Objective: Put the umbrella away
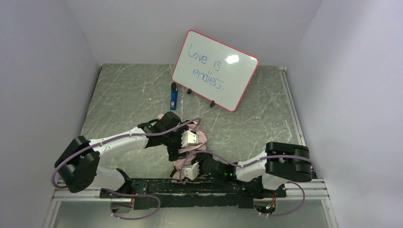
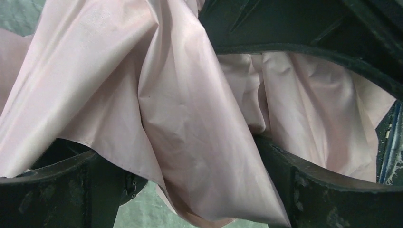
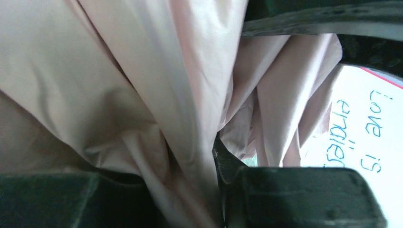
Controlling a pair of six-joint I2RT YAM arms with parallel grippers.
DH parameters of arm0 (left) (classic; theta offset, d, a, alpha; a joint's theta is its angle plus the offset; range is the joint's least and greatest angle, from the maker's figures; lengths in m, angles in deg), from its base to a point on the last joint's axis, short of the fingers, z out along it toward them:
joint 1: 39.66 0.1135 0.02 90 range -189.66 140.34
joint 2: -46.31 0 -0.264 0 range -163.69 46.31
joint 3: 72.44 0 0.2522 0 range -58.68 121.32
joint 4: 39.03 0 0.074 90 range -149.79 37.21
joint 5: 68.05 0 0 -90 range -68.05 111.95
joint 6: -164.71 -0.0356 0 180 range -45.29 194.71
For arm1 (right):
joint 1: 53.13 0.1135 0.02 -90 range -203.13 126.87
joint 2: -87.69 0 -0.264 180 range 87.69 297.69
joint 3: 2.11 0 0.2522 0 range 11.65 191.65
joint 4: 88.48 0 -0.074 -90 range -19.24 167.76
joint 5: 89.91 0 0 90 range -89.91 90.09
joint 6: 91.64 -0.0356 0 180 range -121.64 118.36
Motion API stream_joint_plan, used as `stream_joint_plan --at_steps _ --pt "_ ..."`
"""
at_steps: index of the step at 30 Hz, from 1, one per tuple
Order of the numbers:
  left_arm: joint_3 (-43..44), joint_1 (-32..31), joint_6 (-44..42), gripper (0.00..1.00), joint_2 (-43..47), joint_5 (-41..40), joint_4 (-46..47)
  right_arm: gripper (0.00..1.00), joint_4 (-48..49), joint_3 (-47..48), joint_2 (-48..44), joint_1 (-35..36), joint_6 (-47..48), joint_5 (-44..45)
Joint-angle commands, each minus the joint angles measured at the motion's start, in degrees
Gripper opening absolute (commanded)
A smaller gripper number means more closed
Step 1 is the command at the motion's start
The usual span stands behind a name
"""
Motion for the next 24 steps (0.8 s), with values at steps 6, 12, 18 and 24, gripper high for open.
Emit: stream_joint_plan --at_steps 6,12,18,24 --pt "-3.8 -3.4 -3.8 0.94 -2.8 -8.3 5.9 0.26 2.3 -0.3 -0.3 0.7 -1.9 0.7" --pt "-6.4 -5.7 -5.4 0.88 -2.0 -14.5 9.3 0.26 3.4 -0.7 -2.1 1.4 -3.3 1.0" --pt "-8.0 -7.8 -6.2 0.69 -1.5 -19.5 11.7 0.33 0.5 -0.7 -7.2 2.3 -4.2 1.0" --pt "-8.9 -8.2 -6.0 0.56 -1.0 -21.1 13.5 0.56 -10.0 -0.5 -18.3 4.1 -7.4 1.2"
